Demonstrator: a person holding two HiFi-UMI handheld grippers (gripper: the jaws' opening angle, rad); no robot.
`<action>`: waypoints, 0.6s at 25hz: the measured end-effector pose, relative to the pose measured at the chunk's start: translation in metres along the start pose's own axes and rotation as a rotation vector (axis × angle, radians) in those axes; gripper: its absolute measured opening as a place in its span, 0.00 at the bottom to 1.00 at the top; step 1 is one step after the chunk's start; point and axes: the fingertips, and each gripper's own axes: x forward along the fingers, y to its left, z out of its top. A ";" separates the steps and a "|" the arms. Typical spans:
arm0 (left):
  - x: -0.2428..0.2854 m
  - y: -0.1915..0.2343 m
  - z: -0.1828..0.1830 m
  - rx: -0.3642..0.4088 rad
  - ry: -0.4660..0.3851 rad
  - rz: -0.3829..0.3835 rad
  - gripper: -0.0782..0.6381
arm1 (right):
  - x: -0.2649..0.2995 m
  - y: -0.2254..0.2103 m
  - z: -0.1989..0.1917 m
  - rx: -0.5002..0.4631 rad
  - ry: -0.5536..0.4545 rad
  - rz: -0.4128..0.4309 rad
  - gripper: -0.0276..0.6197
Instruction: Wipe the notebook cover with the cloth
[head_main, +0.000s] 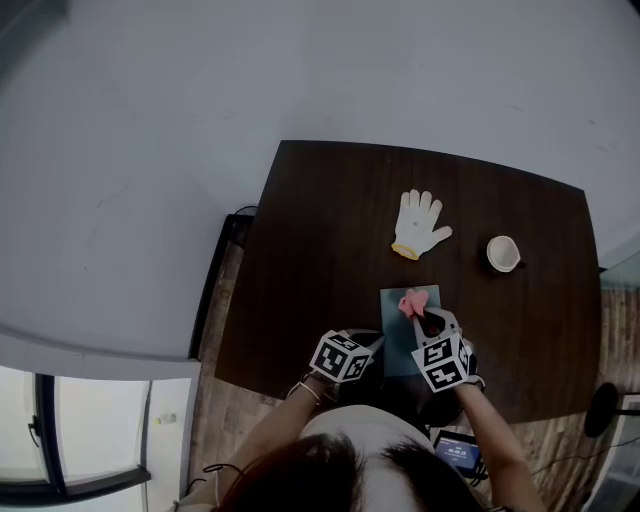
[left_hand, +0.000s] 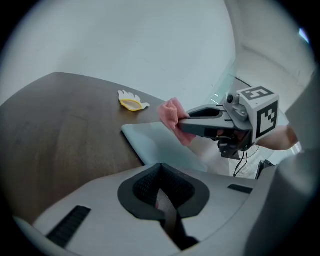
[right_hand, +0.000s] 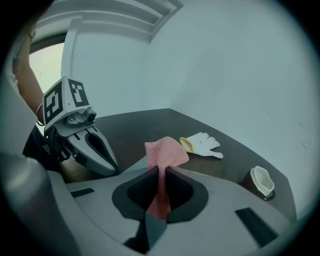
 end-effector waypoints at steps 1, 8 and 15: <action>-0.001 0.000 0.000 -0.001 -0.001 0.000 0.13 | 0.001 0.007 0.001 -0.006 0.002 0.019 0.10; -0.005 -0.002 -0.005 -0.004 0.002 -0.006 0.13 | 0.013 0.049 -0.001 -0.048 0.039 0.131 0.10; -0.005 -0.005 -0.013 -0.006 0.017 -0.017 0.13 | 0.032 0.072 -0.017 -0.074 0.110 0.197 0.10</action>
